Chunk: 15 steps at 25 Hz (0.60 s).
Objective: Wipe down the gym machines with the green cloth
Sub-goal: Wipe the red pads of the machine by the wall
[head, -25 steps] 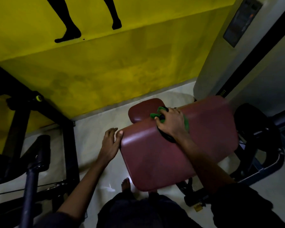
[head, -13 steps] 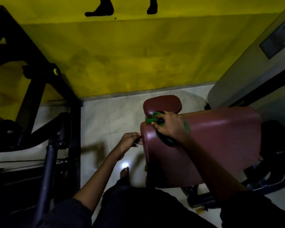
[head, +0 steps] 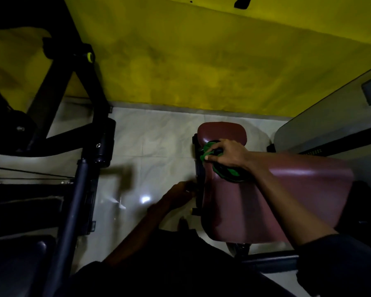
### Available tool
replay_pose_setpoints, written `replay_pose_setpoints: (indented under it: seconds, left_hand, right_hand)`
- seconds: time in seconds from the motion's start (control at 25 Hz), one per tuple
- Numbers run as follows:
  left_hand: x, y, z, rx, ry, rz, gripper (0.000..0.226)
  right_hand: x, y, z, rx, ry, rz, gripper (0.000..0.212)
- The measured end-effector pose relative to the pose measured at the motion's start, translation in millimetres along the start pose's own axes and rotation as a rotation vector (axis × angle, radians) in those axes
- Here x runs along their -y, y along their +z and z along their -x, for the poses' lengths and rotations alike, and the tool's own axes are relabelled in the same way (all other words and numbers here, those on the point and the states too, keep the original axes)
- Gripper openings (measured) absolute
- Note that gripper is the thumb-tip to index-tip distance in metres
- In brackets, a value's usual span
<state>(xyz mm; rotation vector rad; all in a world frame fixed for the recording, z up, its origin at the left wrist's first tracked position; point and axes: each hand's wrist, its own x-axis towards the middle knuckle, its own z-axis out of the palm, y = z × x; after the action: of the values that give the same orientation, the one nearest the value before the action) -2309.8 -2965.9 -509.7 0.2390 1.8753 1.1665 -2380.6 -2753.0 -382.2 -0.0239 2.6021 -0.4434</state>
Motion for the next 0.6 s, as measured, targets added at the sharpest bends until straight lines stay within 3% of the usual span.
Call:
replay_pose_setpoints:
  seconds: [0.08, 0.32, 0.44, 0.6]
  left_hand:
    - [12, -1, 1, -0.048, -0.063, -0.027, 0.03]
    - [15, -16, -2, -0.071, -0.076, -0.035, 0.031]
    - [31, -34, -6, -0.081, -0.172, -0.037, 0.032]
    - [25, -46, -6, -0.083, -0.2, -0.034, 0.032]
  right_hand:
    - [13, 2, -9, 0.049, 0.014, 0.069, 0.028]
    - [38, 6, -39, 0.211, 0.074, 0.342, 0.044]
    - [28, 1, -31, 0.262, 0.054, 0.248, 0.028]
    - [23, -9, -51, 0.328, 0.201, 0.052, 0.022]
